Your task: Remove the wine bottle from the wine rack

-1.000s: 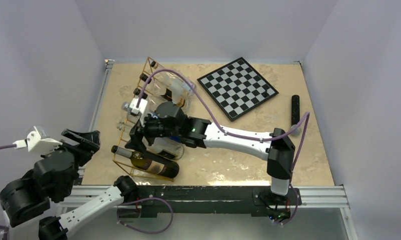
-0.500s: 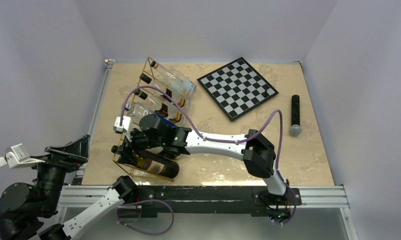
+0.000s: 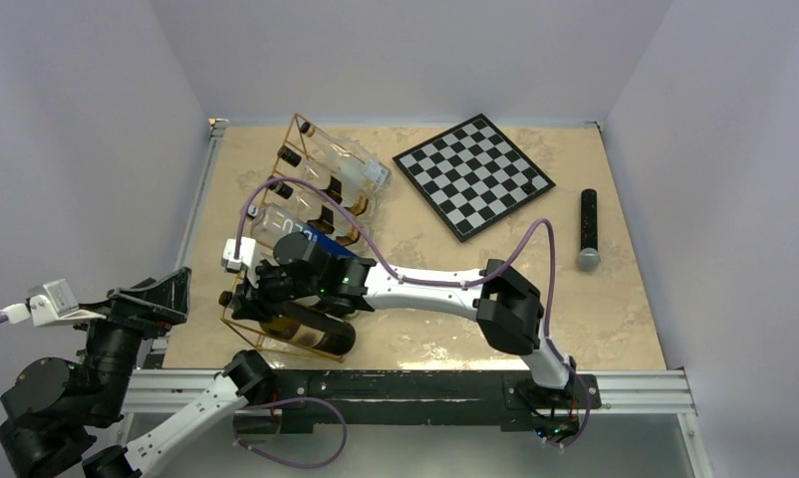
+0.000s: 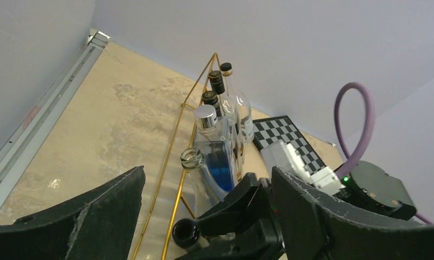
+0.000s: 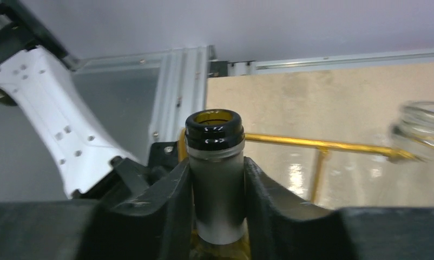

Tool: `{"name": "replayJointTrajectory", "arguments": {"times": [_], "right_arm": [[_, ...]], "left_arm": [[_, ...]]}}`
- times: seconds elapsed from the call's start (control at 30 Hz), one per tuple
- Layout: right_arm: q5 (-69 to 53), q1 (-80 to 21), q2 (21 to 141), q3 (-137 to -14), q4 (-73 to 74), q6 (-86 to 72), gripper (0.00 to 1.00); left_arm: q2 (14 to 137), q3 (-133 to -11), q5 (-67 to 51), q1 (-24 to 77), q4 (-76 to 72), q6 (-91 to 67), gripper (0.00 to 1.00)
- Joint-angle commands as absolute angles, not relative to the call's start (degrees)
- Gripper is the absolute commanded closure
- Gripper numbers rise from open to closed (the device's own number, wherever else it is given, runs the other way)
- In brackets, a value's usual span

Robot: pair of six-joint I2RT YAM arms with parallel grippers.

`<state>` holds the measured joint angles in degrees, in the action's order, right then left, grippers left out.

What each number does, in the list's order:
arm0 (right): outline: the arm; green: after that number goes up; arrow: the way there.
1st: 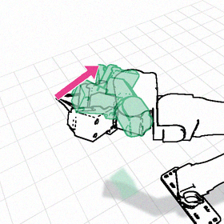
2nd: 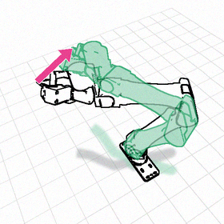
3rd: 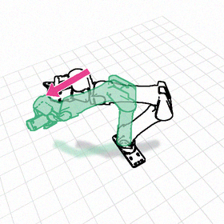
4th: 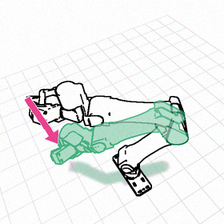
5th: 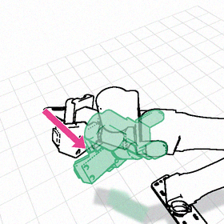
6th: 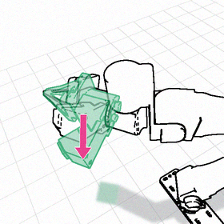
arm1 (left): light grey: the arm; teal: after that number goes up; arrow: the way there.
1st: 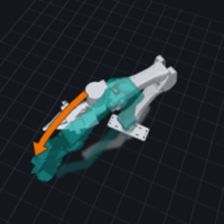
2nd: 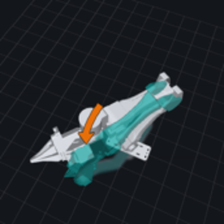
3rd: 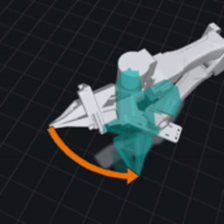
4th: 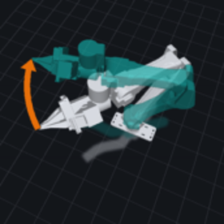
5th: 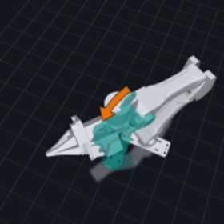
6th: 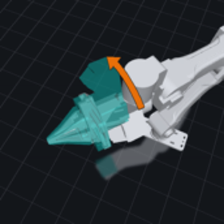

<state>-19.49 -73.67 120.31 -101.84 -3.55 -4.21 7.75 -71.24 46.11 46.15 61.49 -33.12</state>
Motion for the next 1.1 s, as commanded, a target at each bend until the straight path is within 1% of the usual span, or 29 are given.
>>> {"name": "replayJointTrajectory", "arguments": {"times": [0.0, 0.07, 0.13, 0.23, 0.37, 0.5, 0.63, 0.77, 1.07], "right_arm": [[-16.5, -73.3, 115.8, -99.0, -10.6, -3.3, 0.69], [-16.2, -73.3, 114.3, -98.0, -11.4, -3.0, 0.79], [-15.9, -73.3, 113.1, -97.7, -11.3, -2.8, 0.82], [-16.1, -73.3, 112.5, -97.5, -11.3, -2.6, 0.86], [-16.6, -73.3, 111.1, -96.6, -11.6, -3.0, 1.0], [-16.5, -73.3, 107.4, -95.0, -11.6, -3.2, 1.0], [-15.5, -73.3, 102.0, -92.3, -11.8, -4.0, 1.0], [-10.5, -73.2, 95.1, -86.6, -13.8, -6.5, 1.0], [-0.4, -72.0, 80.8, -82.2, -3.3, -6.6, 1.0]], "left_arm": [[8.4, -69.0, 45.1, 46.1, 58.4, -30.0, 0.11], [8.8, -68.0, 46.2, 46.1, 58.2, -30.4, 0.14], [9.1, -67.3, 46.9, 46.1, 58.2, -30.7, 0.17], [9.6, -66.8, 47.2, 46.1, 58.1, -30.8, 0.17], [10.0, -66.0, 47.5, 46.1, 58.3, -30.6, 0.18], [10.0, -64.4, 47.1, 46.1, 57.4, -28.7, 0.17], [10.1, -61.5, 45.2, 46.1, 53.3, -24.4, 0.14], [11.4, -59.2, 44.6, 46.1, 48.3, -21.7, 0.11], [15.9, -54.8, 41.4, 46.1, 35.6, -13.6, 0.04]]}}
